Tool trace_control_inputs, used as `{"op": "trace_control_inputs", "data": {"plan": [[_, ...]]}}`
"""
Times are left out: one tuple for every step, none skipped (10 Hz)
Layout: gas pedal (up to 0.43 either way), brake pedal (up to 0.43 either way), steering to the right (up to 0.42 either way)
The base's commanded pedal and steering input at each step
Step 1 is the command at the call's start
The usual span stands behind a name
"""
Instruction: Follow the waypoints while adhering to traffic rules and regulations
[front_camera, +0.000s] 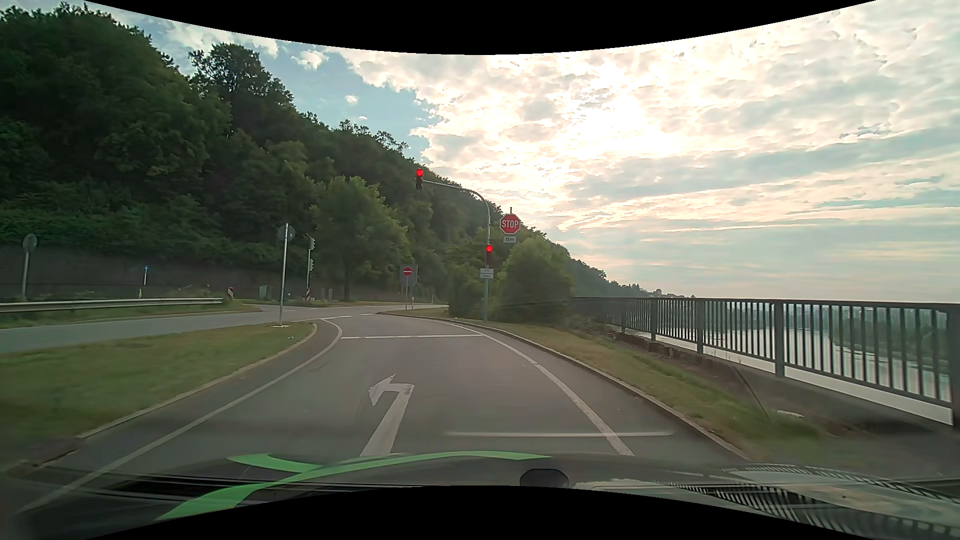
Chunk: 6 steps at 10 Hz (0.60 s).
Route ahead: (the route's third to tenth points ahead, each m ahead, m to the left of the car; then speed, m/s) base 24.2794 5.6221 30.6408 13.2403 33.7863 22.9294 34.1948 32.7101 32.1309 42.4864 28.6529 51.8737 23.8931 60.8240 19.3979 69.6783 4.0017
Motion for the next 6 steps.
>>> {"op": "trace_control_inputs", "data": {"plan": [[0.0,0.061,-0.013],[0.0,0.055,-0.013],[0.0,0.055,-0.015],[0.0,0.055,-0.02],[0.0,0.055,-0.02],[0.0,0.049,-0.021]]}}
